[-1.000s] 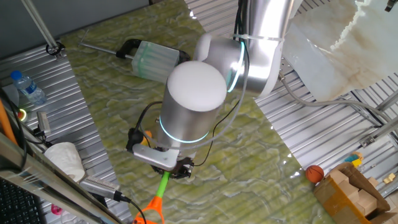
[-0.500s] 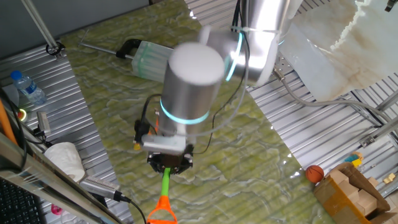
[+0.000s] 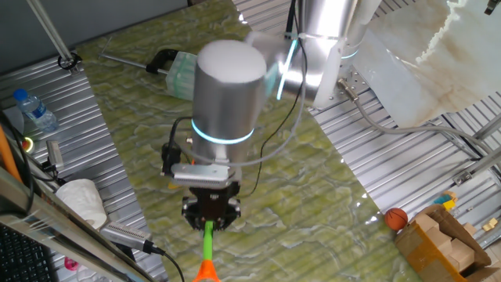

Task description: Use a shovel to scoop up an object

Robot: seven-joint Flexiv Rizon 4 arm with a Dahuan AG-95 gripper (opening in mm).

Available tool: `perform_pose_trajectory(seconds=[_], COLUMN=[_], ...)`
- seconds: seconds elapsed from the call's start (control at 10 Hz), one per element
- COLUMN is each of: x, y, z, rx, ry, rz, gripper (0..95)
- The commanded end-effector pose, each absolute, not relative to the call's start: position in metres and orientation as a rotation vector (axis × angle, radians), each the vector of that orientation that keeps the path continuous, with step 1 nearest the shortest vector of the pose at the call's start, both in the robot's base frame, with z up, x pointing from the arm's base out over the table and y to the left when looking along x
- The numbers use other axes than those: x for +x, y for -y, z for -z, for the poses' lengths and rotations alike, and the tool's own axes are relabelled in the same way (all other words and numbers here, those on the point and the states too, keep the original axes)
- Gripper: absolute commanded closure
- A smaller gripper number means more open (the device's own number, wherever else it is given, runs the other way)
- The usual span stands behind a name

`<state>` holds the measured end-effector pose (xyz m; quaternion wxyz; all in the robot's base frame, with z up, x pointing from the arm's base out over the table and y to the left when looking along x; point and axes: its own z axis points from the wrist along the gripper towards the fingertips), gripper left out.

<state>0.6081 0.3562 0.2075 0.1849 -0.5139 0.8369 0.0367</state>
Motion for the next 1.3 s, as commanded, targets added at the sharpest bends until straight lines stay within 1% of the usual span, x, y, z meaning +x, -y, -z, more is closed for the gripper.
perform_pose_trajectory(seconds=[0.1, 0.5, 0.8, 1.3], x=[0.611, 0.619, 0.633, 0.644], y=[-0.362, -0.363, -0.359, -0.358], z=[-0.209, -0.198, -0.181, -0.167], rx=[-1.431, -1.454, -1.414, -1.442], ry=[-2.341, -2.261, -2.26, -2.237], rz=[-0.073, -0.021, -0.059, -0.053], gripper=[95.0, 95.0, 95.0, 95.0])
